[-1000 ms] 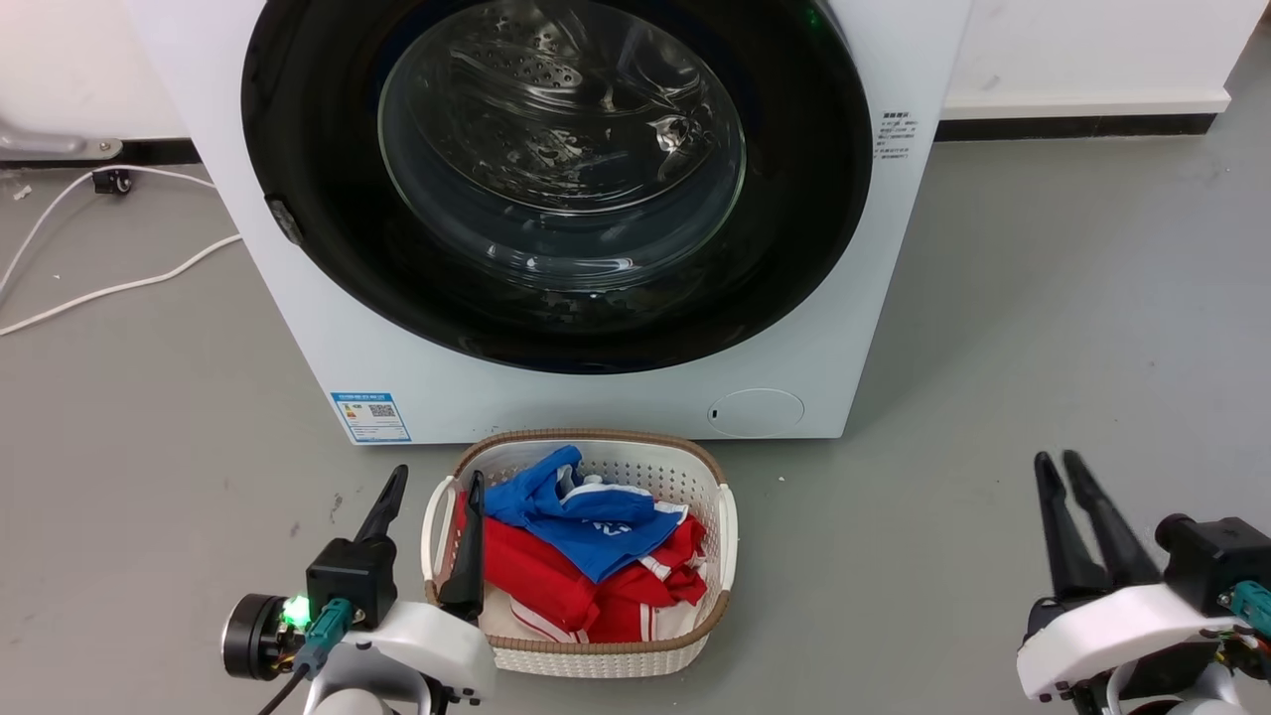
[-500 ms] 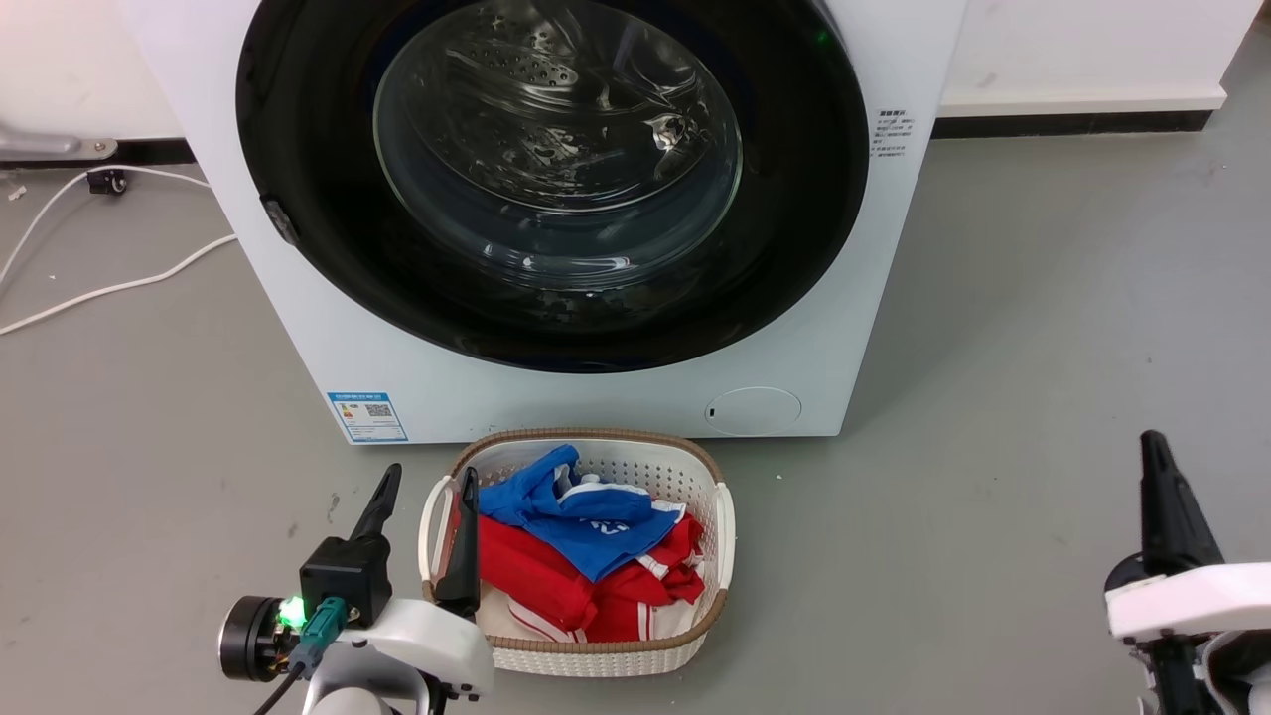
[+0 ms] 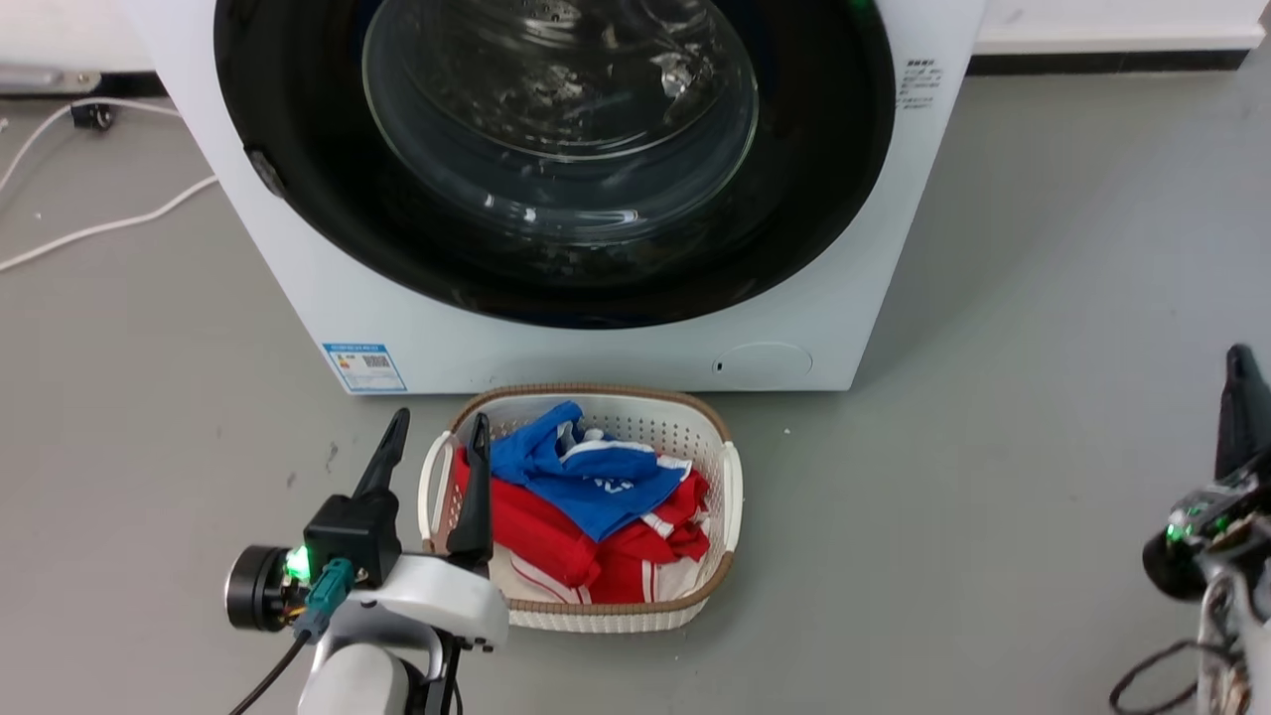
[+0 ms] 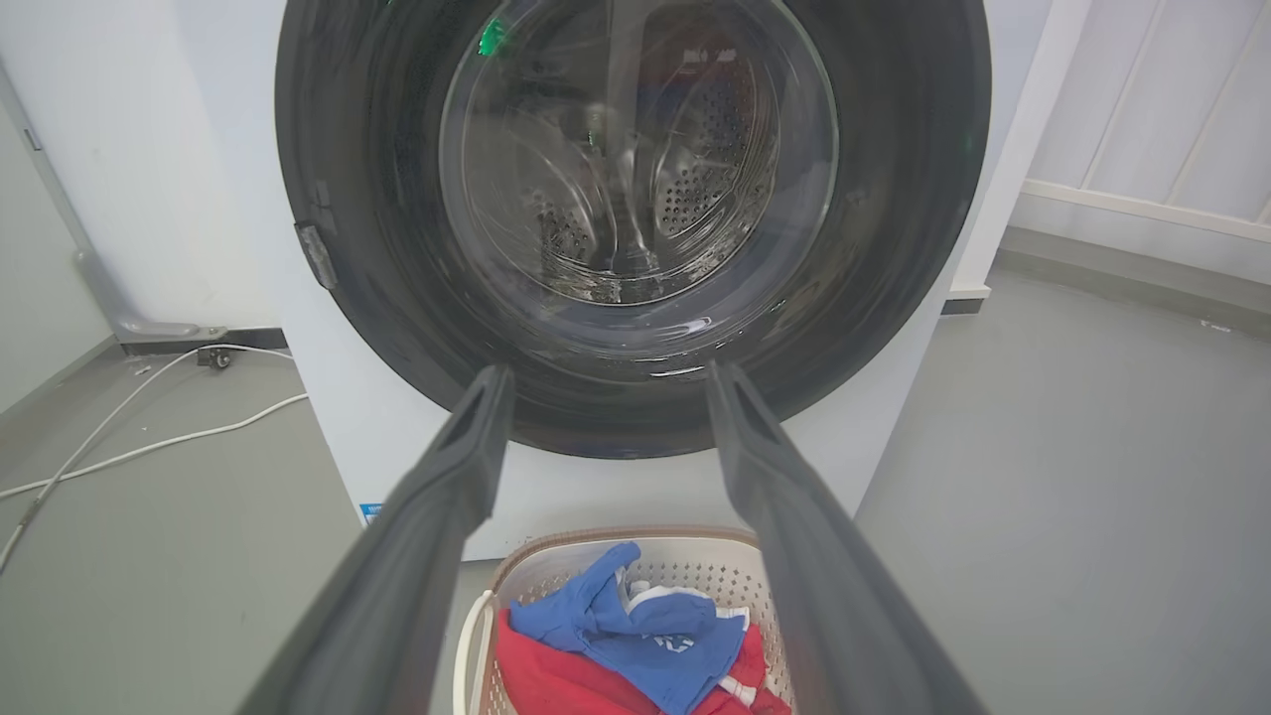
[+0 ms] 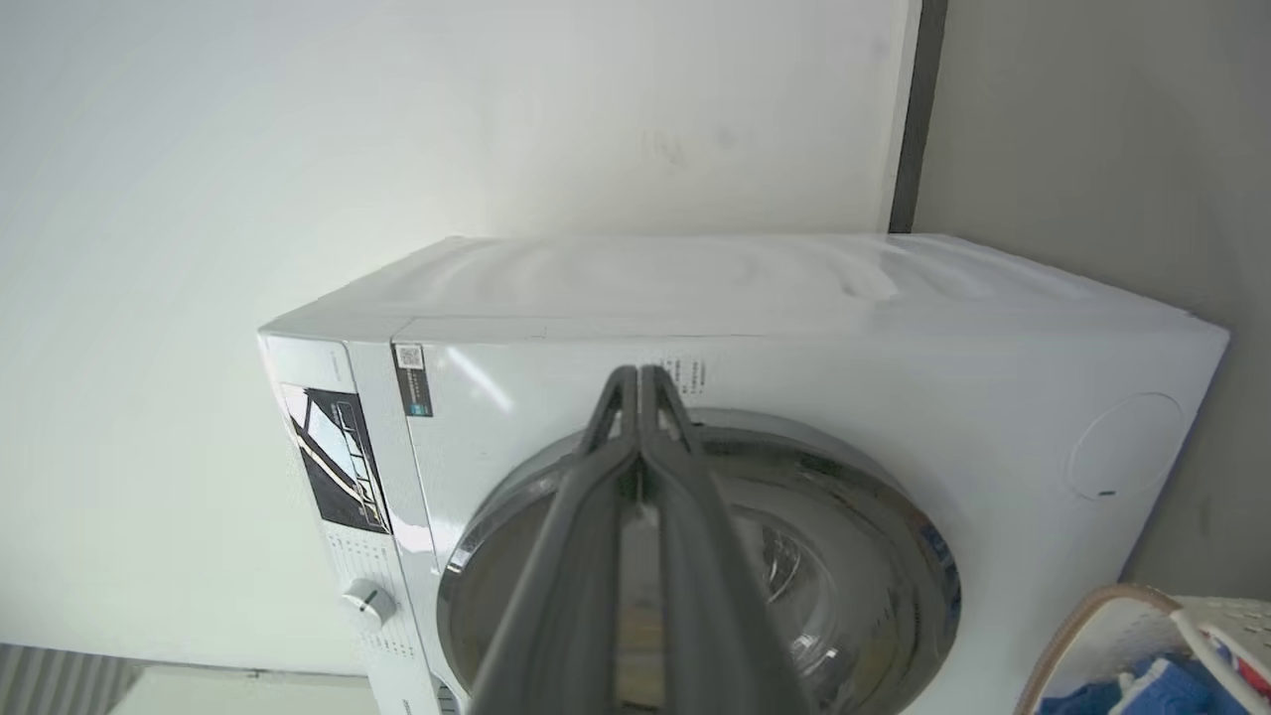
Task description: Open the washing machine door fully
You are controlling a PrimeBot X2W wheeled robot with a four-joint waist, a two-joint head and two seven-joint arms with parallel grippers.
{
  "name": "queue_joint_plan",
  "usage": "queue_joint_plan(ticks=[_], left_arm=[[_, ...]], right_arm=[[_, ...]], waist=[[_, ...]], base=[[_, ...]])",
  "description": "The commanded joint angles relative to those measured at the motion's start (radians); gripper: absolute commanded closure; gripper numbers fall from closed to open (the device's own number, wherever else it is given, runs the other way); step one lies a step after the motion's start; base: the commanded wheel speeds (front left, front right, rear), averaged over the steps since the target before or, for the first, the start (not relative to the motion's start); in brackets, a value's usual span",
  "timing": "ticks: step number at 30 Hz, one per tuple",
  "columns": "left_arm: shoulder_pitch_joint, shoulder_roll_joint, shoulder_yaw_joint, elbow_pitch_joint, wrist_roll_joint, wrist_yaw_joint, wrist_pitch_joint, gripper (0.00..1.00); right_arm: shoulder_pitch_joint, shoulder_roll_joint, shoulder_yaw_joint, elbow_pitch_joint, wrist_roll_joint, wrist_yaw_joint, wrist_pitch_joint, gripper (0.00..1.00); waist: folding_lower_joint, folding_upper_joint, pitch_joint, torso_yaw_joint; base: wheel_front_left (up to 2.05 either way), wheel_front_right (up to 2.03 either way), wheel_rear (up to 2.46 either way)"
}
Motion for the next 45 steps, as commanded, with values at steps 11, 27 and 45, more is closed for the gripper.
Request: queue_joint_plan(ticks=[11, 27, 45], left_arm=[[-0.098, -0.027, -0.011, -0.053, 0.023, -0.003, -0.003, 0.0], [-0.204, -0.062, -0.059, -0.117, 0.043, 0.007, -0.003, 0.0], [-0.26, -0.069, -0.104, -0.146, 0.044, 0.022, -0.003, 0.0]], right_arm=[[-0.418, -0.204, -0.024, 0.355, 0.206, 0.0, 0.221, 1.0], [-0.905, -0.331, 0.268, 0.652, 0.024, 0.0, 0.46, 1.0], [-1.131, -0.304, 0.363, 0.799, -0.081, 0.0, 0.485, 1.0]], waist=[[0.0, 0.0, 0.166, 0.059], [0.0, 0.0, 0.335, 0.142], [0.0, 0.0, 0.432, 0.19]], base=[[0.0, 0.0, 0.0], [0.0, 0.0, 0.0], [0.0, 0.0, 0.0]])
